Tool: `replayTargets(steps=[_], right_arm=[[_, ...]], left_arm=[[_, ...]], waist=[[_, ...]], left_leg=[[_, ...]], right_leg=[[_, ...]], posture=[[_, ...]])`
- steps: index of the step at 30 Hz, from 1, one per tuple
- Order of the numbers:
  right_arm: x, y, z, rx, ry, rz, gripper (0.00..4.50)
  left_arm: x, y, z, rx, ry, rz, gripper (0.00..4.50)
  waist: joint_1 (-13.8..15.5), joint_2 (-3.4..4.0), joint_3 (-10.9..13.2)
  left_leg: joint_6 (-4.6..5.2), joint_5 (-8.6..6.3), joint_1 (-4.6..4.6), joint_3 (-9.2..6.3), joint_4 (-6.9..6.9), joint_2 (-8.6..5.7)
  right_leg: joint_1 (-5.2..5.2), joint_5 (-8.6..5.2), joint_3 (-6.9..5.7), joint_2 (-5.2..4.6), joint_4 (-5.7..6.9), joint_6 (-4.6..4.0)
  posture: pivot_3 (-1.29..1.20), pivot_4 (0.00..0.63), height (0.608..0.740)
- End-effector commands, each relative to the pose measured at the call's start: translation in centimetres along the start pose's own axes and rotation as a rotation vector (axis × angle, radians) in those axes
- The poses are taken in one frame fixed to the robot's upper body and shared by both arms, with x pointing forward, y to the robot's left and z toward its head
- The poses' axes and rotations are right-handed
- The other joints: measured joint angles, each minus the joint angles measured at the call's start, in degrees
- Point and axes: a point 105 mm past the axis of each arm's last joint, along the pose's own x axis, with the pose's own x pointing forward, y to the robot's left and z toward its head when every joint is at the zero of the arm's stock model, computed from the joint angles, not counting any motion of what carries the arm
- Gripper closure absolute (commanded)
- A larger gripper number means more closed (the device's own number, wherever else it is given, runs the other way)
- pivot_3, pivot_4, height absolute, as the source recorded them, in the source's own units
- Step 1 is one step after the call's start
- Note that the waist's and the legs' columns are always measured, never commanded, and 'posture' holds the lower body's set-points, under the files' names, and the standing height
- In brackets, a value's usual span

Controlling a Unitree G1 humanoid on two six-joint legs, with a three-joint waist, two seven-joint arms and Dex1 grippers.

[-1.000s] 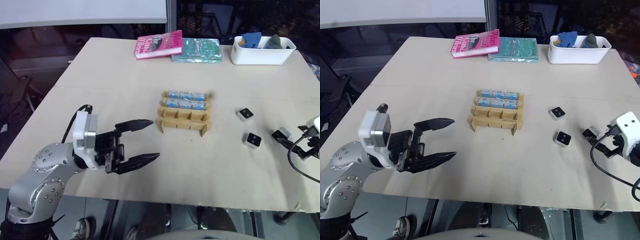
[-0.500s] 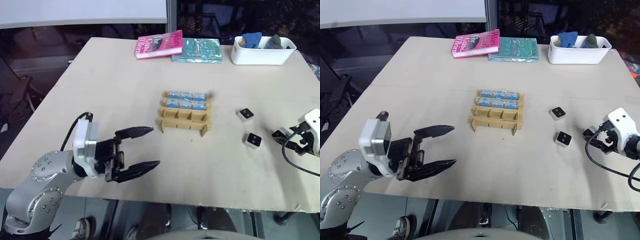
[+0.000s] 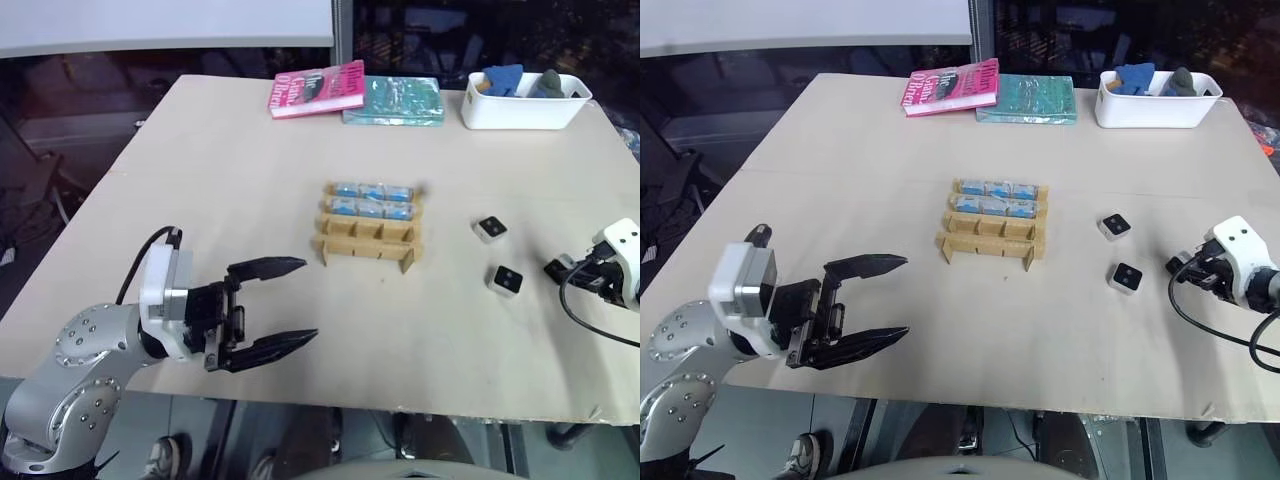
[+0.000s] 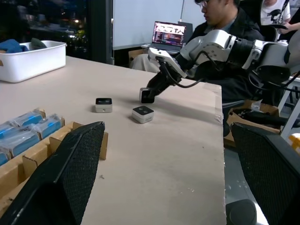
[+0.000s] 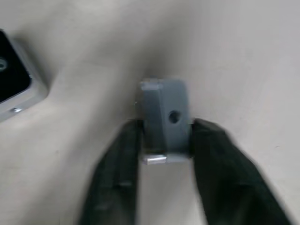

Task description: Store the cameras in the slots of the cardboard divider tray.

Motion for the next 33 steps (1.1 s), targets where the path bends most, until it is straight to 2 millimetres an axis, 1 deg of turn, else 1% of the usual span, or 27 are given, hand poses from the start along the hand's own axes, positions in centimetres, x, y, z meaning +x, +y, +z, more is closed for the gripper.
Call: replayTargets(steps=[1,4,6,7,8,9,11,12,14,17,20,23,26,29,33], right_arm=[[-0.5,-0.6,0.8,-0.034,-0.011,-0.025,3.8],[-0.9,-0.1,2.3,-0.067,-0.055,-0.005,3.8],[-1.2,0.8,3.7,-0.106,-0.104,0.03,3.8],[-1.3,1.7,5.1,-0.119,-0.154,0.068,3.8],[-1.4,2.9,6.6,-0.138,-0.208,0.112,3.8],[-1.5,4.6,8.3,-0.165,-0.267,0.172,3.8],[-1.4,8.6,11.7,-0.236,-0.382,0.3,3.8],[-1.2,10.2,13.1,-0.263,-0.426,0.343,3.8],[-0.7,12.6,15.1,-0.31,-0.487,0.394,3.8],[0.6,16.5,18.2,-0.362,-0.585,0.489,3.8],[1.9,20.0,20.5,-0.424,-0.662,0.575,3.8],[3.0,22.5,22.4,-0.469,-0.708,0.635,3.8],[4.2,24.3,23.6,-0.506,-0.724,0.683,3.8],[5.5,25.1,23.6,-0.558,-0.706,0.718,3.8],[7.3,25.5,22.7,-0.64,-0.643,0.76,3.8]], left_arm=[[0.2,-0.3,0.4,0.037,0.003,-0.011,0.0],[0.2,-0.4,0.3,0.035,-0.001,-0.014,0.0],[0.2,-0.5,0.3,0.033,-0.002,-0.015,0.0],[0.2,-0.4,0.2,0.03,-0.003,-0.013,0.0],[0.1,-0.5,0.1,0.027,-0.002,-0.012,0.0],[0.1,-0.4,0.0,0.024,0.0,-0.005,0.0],[-0.2,-0.2,-0.1,0.018,-0.006,0.03,0.0],[-0.4,0.0,-0.2,0.018,-0.012,0.057,0.0],[-0.6,0.4,0.0,0.039,-0.035,0.116,0.0],[-1.4,1.4,0.7,0.033,-0.115,0.277,0.0],[-3.4,2.0,0.3,-0.006,-0.132,0.46,0.0],[-5.5,1.9,-0.3,-0.019,-0.107,0.574,0.0],[-6.6,1.5,-0.4,-0.015,-0.091,0.635,0.0],[-7.0,0.8,-0.4,-0.004,-0.067,0.649,0.0],[-7.0,-1.0,-0.5,-0.012,-0.035,0.646,0.0]], waist=[[0.0,0.0,0.0],[0.0,0.0,0.0],[-0.1,0.03,0.0],[-0.1,0.03,0.0],[-0.2,0.04,0.0],[-0.5,0.1,0.1],[-1.4,0.13,0.1],[-1.6,0.12,0.1],[-1.6,0.08,0.1],[-1.3,-0.01,0.1],[-1.4,-0.07,0.1],[-1.4,-0.11,0.1],[-1.4,-0.11,0.1],[-1.5,-0.13,0.1],[-1.6,-0.2,0.1]], left_leg=[[0.0,0.0,0.0,0.01,0.0,0.0],[0.0,0.0,0.0,0.0,0.01,0.0],[0.0,0.0,0.0,0.0,0.0,0.0],[0.0,0.0,0.0,0.01,0.0,0.01],[0.0,0.0,0.0,0.0,0.0,0.02],[-0.01,0.0,0.0,0.01,0.0,0.03],[-0.01,0.0,0.01,0.04,0.0,0.05],[-0.02,0.01,0.02,0.03,0.0,0.09],[-0.03,0.0,0.02,-0.02,-0.01,0.13],[-0.03,0.0,-0.04,-0.07,0.01,0.08],[-0.02,0.0,-0.09,-0.08,0.04,0.06],[-0.02,0.0,-0.13,-0.11,0.03,0.05],[-0.03,0.0,-0.1,-0.09,0.03,0.06],[-0.03,0.0,-0.09,-0.09,0.02,0.05],[-0.02,-0.01,-0.1,-0.05,0.02,0.01]], right_leg=[[0.0,0.0,0.0,0.0,0.0,0.0],[0.0,0.0,0.0,0.0,0.0,0.0],[-0.01,0.0,0.01,-0.01,0.01,0.0],[-0.02,0.0,0.01,0.0,0.02,0.0],[-0.02,0.0,0.02,0.0,0.02,0.0],[-0.03,0.0,0.01,0.01,0.03,0.0],[-0.07,0.0,0.03,0.0,0.07,0.01],[-0.07,0.01,0.05,-0.06,0.07,0.01],[-0.06,0.01,0.05,-0.1,0.06,0.0],[-0.06,0.01,0.0,-0.14,0.04,0.0],[-0.09,0.01,0.0,-0.23,0.04,0.0],[-0.1,0.01,-0.09,-0.24,0.0,-0.01],[-0.11,0.01,-0.16,-0.22,0.02,-0.02],[-0.1,0.01,-0.24,-0.21,0.04,-0.02],[-0.1,0.01,-0.29,-0.25,-0.01,-0.02]], posture=[[0.0,0.15,0.74],[0.0,0.15,0.74],[0.0,0.15,0.74],[0.0,0.15,0.74],[0.0,0.15,0.74],[0.0,0.15,0.74],[0.0,0.15,0.74],[0.0,0.15,0.74],[0.0,0.15,0.74],[0.0,0.15,0.74],[0.0,0.15,0.74],[0.0,0.15,0.74],[0.0,0.15,0.74],[0.0,0.15,0.74],[0.0,0.15,0.74]])
